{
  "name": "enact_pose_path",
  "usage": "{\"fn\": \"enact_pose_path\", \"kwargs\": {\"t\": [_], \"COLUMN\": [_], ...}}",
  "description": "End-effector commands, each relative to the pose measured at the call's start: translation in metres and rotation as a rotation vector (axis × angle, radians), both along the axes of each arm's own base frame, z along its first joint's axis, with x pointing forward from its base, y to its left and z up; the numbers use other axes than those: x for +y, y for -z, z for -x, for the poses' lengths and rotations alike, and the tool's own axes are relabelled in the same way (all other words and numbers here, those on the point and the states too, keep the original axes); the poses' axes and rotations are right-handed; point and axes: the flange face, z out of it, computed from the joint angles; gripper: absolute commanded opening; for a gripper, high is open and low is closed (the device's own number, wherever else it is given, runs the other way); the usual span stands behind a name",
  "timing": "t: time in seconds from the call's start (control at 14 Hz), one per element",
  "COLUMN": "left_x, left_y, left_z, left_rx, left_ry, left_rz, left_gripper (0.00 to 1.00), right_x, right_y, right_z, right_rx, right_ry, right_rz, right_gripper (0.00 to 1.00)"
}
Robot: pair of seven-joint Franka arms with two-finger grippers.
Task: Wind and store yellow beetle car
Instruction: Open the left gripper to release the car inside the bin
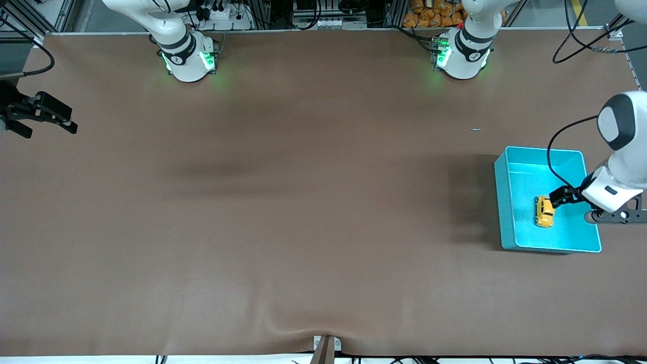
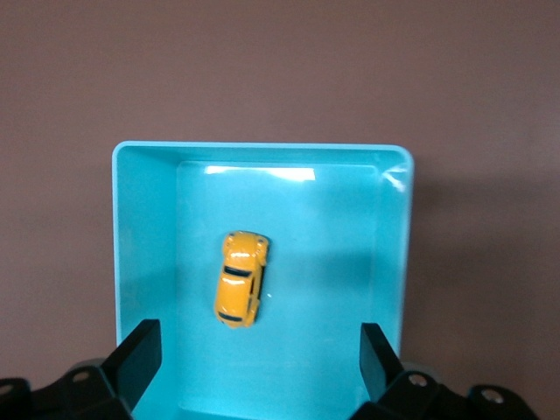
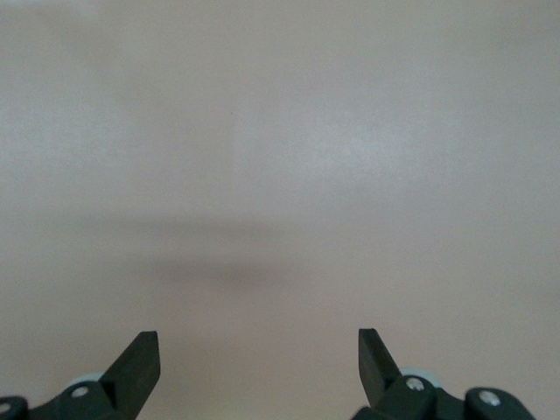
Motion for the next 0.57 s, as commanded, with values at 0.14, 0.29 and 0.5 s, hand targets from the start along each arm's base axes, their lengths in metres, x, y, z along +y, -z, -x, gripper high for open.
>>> {"fn": "enact_pose_path", "kwargs": {"t": [0.14,0.29,0.5], "left_x": [-0.043,-0.075,-0.104], "left_y": [-0.061,-0.088,-0.129], "left_z": [0.014,0.024,0.048], "left_rx": [0.057,0.048,0.044], "left_ry": [-0.031,-0.017,-0.017], "left_rz": [0.072,0.062,0.065], "left_gripper": [1.00,1.00,1.00], "right_x": [-0.002,-0.002,-0.005], "right_y": [-0.002,-0.002,-0.001], "right_z": [0.000,0.000,0.000], "right_rx": [0.003,0.003,0.005], "right_ry": [0.017,0.017,0.023], "right_rz": [0.001,0.001,0.001], "right_gripper": [1.00,1.00,1.00]}}
